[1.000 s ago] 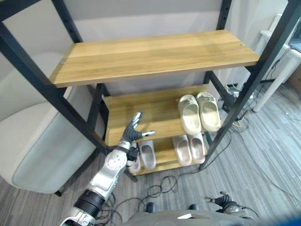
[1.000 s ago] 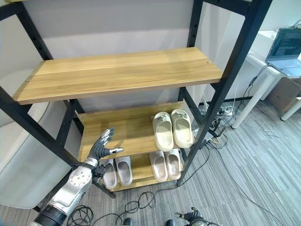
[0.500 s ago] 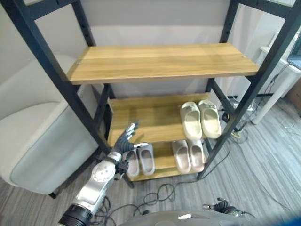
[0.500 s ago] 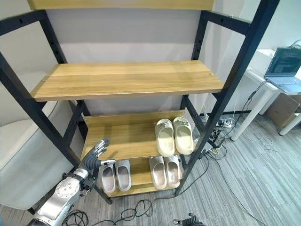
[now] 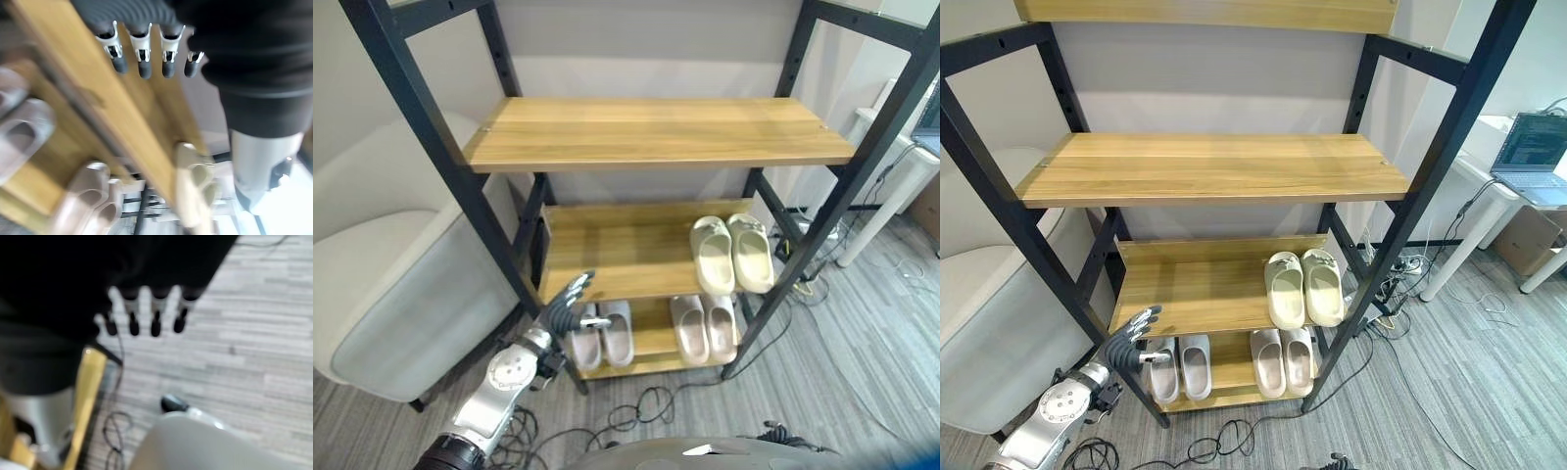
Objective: Arrange the slippers neatly on the shoe rack.
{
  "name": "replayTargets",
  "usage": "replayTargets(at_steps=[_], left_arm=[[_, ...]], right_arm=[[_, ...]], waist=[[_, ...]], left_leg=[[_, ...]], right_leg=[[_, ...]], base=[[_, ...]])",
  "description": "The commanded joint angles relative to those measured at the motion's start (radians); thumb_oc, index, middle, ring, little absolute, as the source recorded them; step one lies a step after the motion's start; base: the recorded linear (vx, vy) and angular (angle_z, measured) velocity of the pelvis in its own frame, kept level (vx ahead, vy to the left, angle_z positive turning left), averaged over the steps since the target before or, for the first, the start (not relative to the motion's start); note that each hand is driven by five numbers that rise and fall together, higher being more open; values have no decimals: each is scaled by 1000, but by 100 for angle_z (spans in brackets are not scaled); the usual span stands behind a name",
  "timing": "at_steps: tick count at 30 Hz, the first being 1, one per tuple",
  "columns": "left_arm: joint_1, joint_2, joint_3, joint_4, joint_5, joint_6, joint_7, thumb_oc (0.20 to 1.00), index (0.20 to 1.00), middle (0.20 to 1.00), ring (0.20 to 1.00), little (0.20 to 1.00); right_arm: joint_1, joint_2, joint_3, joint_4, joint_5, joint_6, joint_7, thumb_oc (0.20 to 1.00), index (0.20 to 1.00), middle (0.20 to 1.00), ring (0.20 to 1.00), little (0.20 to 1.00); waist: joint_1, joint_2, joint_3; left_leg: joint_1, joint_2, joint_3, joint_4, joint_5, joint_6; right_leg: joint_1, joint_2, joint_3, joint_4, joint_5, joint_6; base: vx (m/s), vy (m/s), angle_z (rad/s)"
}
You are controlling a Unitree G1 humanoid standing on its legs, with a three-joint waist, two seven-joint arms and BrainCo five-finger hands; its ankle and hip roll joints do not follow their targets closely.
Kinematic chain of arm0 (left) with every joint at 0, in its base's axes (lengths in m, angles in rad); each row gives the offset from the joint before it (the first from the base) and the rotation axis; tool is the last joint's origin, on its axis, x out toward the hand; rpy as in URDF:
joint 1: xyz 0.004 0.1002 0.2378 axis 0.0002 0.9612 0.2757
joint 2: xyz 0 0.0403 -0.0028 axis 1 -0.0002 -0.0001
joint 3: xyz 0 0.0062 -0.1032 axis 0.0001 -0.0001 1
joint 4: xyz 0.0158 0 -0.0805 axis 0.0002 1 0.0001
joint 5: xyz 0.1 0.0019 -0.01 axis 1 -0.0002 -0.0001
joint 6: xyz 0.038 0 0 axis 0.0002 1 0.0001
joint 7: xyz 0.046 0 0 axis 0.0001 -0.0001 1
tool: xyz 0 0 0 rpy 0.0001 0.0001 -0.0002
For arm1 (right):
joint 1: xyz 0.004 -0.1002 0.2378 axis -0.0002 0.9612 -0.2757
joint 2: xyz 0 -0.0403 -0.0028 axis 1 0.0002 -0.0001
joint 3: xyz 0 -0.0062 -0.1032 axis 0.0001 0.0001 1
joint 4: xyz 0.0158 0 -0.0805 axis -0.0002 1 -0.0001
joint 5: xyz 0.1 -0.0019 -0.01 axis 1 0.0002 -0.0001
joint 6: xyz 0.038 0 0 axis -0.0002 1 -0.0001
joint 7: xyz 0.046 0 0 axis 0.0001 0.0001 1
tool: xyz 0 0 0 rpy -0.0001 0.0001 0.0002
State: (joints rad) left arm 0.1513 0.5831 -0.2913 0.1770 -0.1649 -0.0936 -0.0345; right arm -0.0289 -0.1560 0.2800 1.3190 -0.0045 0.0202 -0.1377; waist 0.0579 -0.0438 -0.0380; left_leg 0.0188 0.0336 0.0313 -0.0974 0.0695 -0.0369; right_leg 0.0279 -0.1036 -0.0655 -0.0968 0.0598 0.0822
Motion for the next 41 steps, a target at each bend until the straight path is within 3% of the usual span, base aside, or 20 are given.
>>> replayTargets(at_steps=[1,5,16,29,41], left_arm=[[-51,16,48,27,53,-42,8,1000,1000,1000,1000,1000],[-67,18,52,155,142,-36,28,1000,1000,1000,1000,1000],[-84,-12,47,371,208,-25,32,1000,1000,1000,1000,1000],[-161,-149,6,979,420,21,97,1000,1000,1000,1000,1000],[-169,-194,-45,1070,544,38,88,1000,1000,1000,1000,1000]], right_arm=[[-41,-7,4,16,-22,-12,2,1000,1000,1000,1000,1000],[-33,-23,1,17,-14,-21,10,1000,1000,1000,1000,1000],[-19,-49,1,12,-10,-31,24,1000,1000,1000,1000,1000],[-5,-142,-24,22,-11,-47,32,1000,1000,1000,1000,1000],[9,-193,-50,40,-31,-40,53,1000,1000,1000,1000,1000]], waist=[[-6,46,14],[-11,47,11],[-21,54,13],[-52,56,27],[-66,50,26]], left_leg=[[-8,-10,-42,11,-74,-16],[-5,-8,-40,11,-75,-16],[-8,-7,-38,14,-74,-15],[-5,-3,-30,16,-78,-13],[-4,1,-25,14,-84,-12]], right_leg=[[-6,27,-81,53,-87,38],[-7,28,-80,53,-87,37],[-13,29,-77,59,-89,34],[-25,30,-66,67,-93,31],[-28,32,-61,69,-95,30]], base=[[0,0,0],[0,0,0],[0,0,0],[0,2,0],[0,0,0]])
